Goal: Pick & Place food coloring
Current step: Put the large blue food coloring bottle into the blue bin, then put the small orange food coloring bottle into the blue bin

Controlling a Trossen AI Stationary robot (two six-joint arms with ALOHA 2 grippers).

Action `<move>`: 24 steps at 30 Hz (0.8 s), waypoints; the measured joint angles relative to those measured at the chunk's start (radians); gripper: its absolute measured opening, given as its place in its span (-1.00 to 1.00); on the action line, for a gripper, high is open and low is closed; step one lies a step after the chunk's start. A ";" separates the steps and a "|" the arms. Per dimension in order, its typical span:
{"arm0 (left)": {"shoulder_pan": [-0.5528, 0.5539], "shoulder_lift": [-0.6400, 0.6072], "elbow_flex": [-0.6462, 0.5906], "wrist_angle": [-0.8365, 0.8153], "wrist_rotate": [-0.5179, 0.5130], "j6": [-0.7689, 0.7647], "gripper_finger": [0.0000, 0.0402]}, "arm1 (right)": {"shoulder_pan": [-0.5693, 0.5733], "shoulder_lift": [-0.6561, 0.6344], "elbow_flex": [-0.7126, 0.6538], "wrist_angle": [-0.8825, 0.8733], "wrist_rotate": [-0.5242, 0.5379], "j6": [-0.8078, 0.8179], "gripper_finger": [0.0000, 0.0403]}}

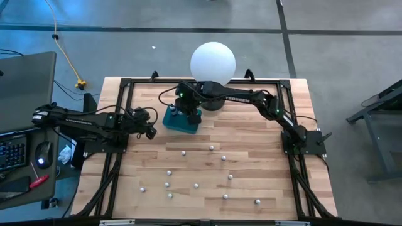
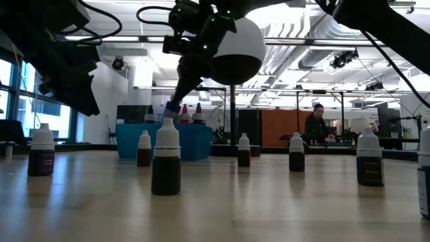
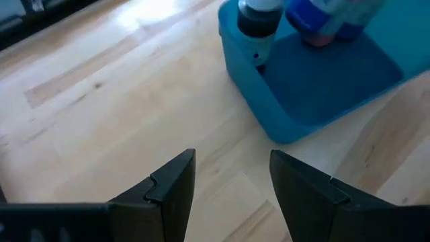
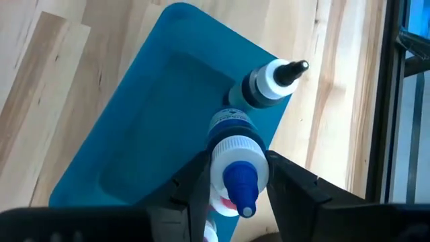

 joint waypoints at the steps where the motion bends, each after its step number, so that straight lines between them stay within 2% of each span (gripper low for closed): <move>1: 0.000 0.000 0.000 -0.001 0.004 0.000 -0.06 | -0.003 0.000 0.000 0.001 -0.001 0.000 -0.35; 8: 0.000 0.000 0.000 -0.001 0.029 0.000 -0.06 | -0.018 0.026 0.002 0.011 -0.025 -0.008 -0.20; 15: 0.000 0.000 0.000 -0.001 0.029 0.017 -0.06 | -0.011 0.032 0.008 0.019 0.050 -0.060 -0.23; 24: 0.000 0.000 0.000 0.013 0.005 0.016 -0.06 | 0.055 0.022 0.115 -0.054 0.099 -0.061 -0.23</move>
